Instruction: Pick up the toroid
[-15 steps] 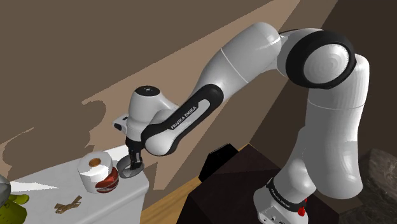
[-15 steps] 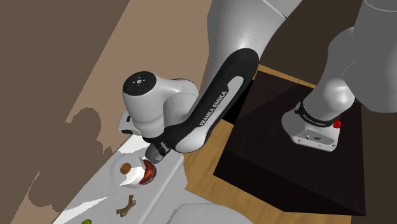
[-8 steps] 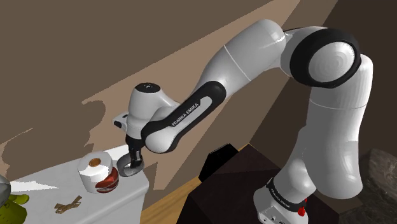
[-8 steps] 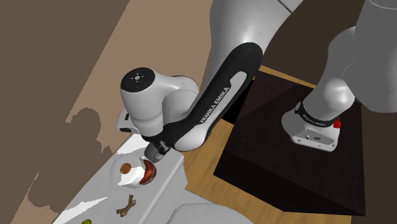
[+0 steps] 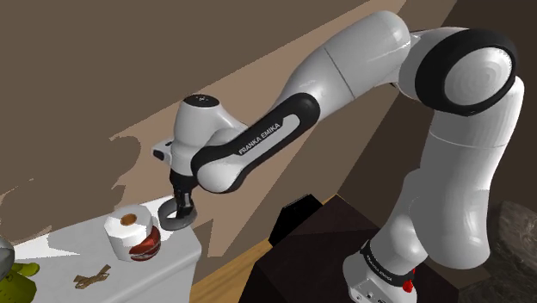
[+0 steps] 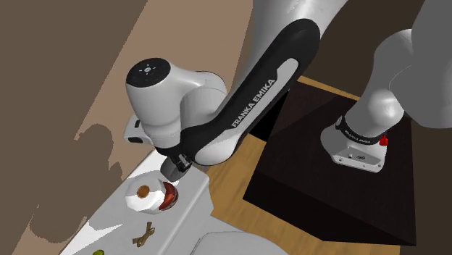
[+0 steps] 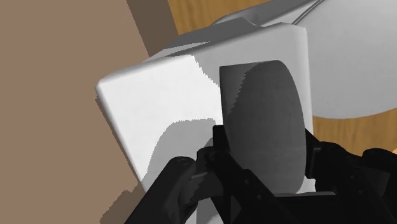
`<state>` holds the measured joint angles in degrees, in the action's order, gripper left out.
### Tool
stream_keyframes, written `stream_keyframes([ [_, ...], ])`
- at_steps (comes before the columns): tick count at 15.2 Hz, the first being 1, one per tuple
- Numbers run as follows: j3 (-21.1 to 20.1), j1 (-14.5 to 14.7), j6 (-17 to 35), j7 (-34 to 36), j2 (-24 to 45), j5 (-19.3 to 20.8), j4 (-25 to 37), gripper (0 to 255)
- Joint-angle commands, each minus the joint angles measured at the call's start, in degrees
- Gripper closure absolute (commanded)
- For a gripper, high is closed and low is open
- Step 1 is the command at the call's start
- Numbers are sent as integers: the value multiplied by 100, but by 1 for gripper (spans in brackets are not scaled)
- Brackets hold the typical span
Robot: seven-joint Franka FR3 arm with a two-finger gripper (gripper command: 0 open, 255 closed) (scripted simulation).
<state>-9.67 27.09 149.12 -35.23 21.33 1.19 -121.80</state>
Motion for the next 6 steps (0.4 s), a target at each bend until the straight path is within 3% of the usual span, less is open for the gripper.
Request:
stream_keyframes([
  [1,-17,-12,-132,-10,-115,-25,17,255],
  [6,-41,-32,-334,-31,-298,-67,37,255],
])
